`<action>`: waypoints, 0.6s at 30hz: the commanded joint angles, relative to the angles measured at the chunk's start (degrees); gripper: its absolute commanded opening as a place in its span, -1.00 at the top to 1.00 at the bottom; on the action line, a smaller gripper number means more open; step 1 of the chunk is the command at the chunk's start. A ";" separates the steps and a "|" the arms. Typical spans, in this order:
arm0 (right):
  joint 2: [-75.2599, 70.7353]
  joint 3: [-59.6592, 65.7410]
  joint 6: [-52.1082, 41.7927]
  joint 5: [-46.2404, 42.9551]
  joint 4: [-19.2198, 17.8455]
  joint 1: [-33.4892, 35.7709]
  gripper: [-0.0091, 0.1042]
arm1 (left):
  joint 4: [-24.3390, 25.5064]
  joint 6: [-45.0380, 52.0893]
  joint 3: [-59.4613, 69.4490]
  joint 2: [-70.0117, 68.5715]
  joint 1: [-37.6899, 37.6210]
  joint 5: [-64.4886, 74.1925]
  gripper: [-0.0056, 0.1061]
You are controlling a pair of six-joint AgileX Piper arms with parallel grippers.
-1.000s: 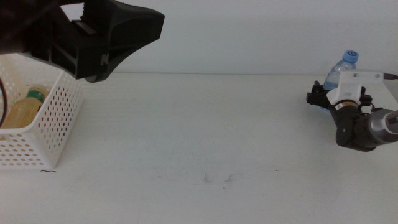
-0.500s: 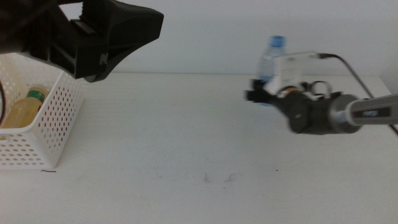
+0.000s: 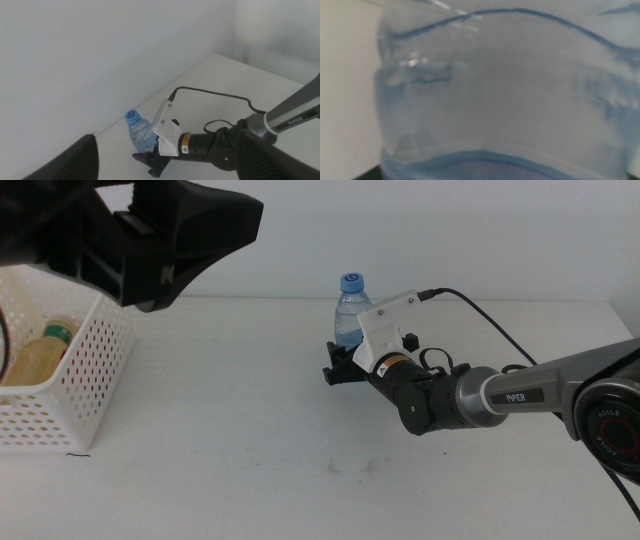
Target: Use arms to grab the bottles and put them into the dustbin to the left of the table.
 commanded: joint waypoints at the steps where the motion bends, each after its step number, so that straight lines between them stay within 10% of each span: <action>1: -0.49 -0.36 0.00 3.66 0.88 0.20 -0.39 | -0.05 -0.11 -0.32 -0.20 -0.12 -0.60 -0.78; 3: -1.99 0.25 0.00 9.68 2.29 0.20 -0.80 | -0.05 -0.11 -0.32 -0.20 -0.12 -0.60 -0.78; 18: -58.02 17.04 6.30 66.09 4.35 0.07 -0.53 | -0.06 -0.11 -0.32 -0.10 -0.12 -0.60 -0.78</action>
